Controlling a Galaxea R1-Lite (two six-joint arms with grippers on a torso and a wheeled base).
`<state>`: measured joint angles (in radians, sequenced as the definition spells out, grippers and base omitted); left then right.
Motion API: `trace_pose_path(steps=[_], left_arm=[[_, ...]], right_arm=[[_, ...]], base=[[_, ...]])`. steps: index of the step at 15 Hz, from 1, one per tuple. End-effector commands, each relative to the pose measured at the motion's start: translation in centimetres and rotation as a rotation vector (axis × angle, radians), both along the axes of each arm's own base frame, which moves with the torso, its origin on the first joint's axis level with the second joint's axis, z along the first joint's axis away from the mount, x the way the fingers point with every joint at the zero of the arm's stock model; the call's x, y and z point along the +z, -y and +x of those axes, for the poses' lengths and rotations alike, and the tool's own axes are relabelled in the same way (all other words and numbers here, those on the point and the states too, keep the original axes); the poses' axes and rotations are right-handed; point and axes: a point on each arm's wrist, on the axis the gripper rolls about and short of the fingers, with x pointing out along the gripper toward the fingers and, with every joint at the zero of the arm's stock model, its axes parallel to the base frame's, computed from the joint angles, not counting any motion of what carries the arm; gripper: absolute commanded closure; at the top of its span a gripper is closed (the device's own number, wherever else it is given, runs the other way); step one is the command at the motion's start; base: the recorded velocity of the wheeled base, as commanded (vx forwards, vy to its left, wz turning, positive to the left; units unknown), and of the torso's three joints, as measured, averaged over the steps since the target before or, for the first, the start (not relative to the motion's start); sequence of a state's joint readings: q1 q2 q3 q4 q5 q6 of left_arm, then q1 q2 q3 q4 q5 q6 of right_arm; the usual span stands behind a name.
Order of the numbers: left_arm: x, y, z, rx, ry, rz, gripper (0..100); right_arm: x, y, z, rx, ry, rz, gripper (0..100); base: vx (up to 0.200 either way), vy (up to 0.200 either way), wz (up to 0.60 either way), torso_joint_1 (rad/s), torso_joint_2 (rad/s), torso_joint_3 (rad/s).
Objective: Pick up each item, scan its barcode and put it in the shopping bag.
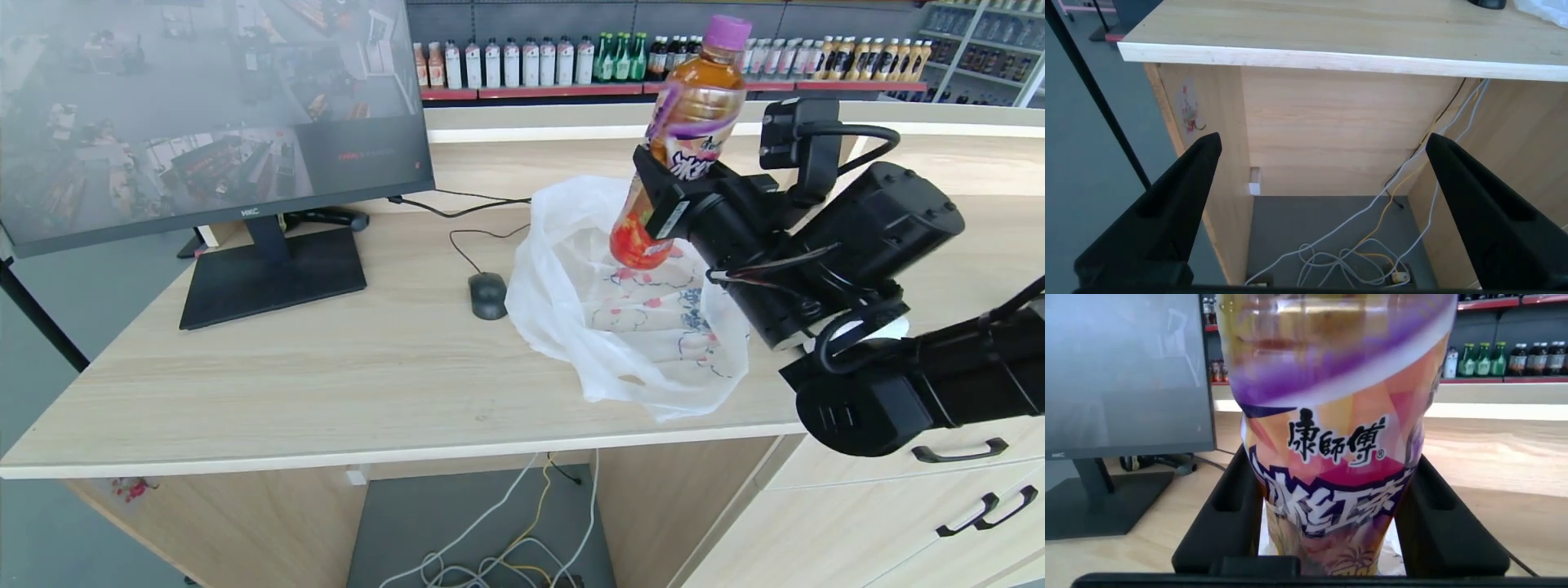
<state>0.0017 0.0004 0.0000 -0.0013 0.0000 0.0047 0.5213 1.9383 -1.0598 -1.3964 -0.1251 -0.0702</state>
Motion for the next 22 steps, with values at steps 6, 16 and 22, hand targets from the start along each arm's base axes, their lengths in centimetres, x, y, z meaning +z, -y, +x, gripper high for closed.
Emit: trace_pose_path(steps=[6, 16, 22], left_arm=[[0.0, 0.0, 0.0, 0.001, 0.001, 0.000, 0], [0.0, 0.0, 0.0, 0.000, 0.001, 0.000, 0], [0.0, 0.0, 0.0, 0.001, 0.001, 0.000, 0]], right_arm=[[-3.2, -2.2, 3.5, 0.005, -0.045, -0.032, 100], [-5.2, -3.2, 4.6, 0.008, -0.079, -0.051, 100], [-6.8, -4.2, 4.9, 0.024, -0.106, -0.065, 100]], base=[[0.000, 0.000, 0.00, 0.000, 0.00, 0.000], [0.000, 0.000, 0.00, 0.000, 0.00, 0.000], [0.000, 0.000, 0.00, 0.000, 0.00, 0.000]])
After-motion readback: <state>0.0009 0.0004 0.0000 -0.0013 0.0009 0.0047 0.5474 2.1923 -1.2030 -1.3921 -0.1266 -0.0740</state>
